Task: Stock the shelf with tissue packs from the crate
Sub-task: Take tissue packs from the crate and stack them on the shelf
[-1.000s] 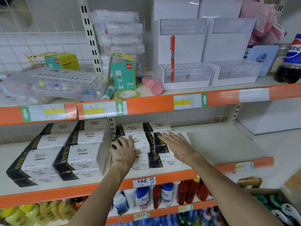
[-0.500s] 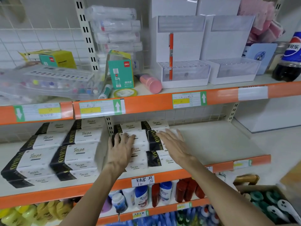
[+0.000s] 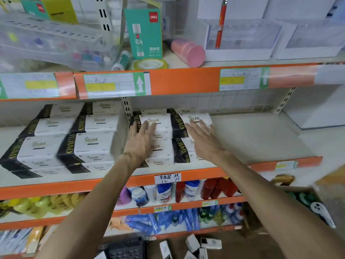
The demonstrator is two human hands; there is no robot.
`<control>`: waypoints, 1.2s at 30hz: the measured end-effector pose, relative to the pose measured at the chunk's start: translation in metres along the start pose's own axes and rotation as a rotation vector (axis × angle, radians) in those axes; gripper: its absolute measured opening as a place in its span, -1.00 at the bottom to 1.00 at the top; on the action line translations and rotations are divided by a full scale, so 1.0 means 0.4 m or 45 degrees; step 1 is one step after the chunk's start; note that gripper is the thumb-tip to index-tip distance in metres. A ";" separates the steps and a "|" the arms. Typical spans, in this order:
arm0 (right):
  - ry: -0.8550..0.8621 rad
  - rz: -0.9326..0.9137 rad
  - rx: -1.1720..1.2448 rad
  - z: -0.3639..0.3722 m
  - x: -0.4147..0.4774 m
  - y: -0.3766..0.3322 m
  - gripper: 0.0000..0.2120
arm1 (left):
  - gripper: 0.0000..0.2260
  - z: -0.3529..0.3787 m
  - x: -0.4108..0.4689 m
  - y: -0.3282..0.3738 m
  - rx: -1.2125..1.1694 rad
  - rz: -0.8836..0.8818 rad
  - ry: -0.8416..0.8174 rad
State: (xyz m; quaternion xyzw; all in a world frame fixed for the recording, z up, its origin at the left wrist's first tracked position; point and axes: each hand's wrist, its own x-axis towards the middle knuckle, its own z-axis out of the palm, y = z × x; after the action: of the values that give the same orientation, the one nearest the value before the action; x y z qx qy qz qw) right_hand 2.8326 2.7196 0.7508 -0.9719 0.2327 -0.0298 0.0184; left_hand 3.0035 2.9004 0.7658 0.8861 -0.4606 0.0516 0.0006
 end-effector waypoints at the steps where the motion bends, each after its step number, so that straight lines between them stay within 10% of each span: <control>1: -0.015 -0.004 0.005 -0.004 0.013 -0.002 0.00 | -0.26 0.002 0.012 -0.009 0.001 0.009 -0.006; 30: -0.137 0.031 -0.004 -0.038 0.330 0.029 -0.14 | -0.30 0.059 0.288 -0.111 -0.289 0.129 0.093; 36: 0.182 0.083 0.000 -0.021 0.234 -0.009 -0.18 | -0.26 0.020 0.224 -0.111 -0.183 0.057 0.154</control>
State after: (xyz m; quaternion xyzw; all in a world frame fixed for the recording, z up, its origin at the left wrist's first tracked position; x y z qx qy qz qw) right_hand 2.9169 2.6800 0.7641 -0.9592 0.2651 -0.0983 0.0026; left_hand 3.0916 2.8526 0.7680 0.8685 -0.4819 0.0720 0.0908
